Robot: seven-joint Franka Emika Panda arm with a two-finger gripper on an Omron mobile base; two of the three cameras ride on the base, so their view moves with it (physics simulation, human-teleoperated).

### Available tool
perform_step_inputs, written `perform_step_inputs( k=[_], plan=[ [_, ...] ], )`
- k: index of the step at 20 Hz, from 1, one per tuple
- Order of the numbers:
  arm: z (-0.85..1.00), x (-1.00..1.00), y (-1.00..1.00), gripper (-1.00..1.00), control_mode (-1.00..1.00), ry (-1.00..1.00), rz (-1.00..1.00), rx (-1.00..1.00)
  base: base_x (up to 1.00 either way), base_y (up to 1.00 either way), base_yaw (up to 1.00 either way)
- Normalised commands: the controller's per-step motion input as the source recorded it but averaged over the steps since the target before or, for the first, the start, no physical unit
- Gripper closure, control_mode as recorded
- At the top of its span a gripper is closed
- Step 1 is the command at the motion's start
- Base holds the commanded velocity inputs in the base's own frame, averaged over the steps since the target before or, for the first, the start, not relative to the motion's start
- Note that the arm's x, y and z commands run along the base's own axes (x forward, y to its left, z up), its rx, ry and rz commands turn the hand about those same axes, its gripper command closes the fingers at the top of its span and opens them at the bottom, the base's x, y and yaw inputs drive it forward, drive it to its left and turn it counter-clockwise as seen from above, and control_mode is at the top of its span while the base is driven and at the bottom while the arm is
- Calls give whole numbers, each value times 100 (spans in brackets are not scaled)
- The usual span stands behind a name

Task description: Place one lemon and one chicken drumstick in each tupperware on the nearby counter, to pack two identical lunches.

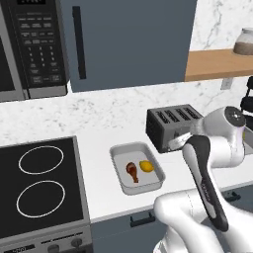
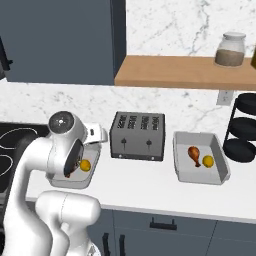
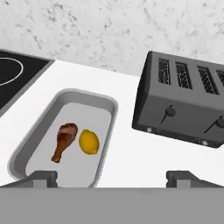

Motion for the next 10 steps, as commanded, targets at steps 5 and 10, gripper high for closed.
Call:
perform_step_inputs(
  k=[5,10],
  plan=[
    [15,-72,-45,-100,-100,-7,-4,7,0,0,0],
    [-30,-28,-30,-100,-100,-1,-2,7,0,0,0]
  ],
)
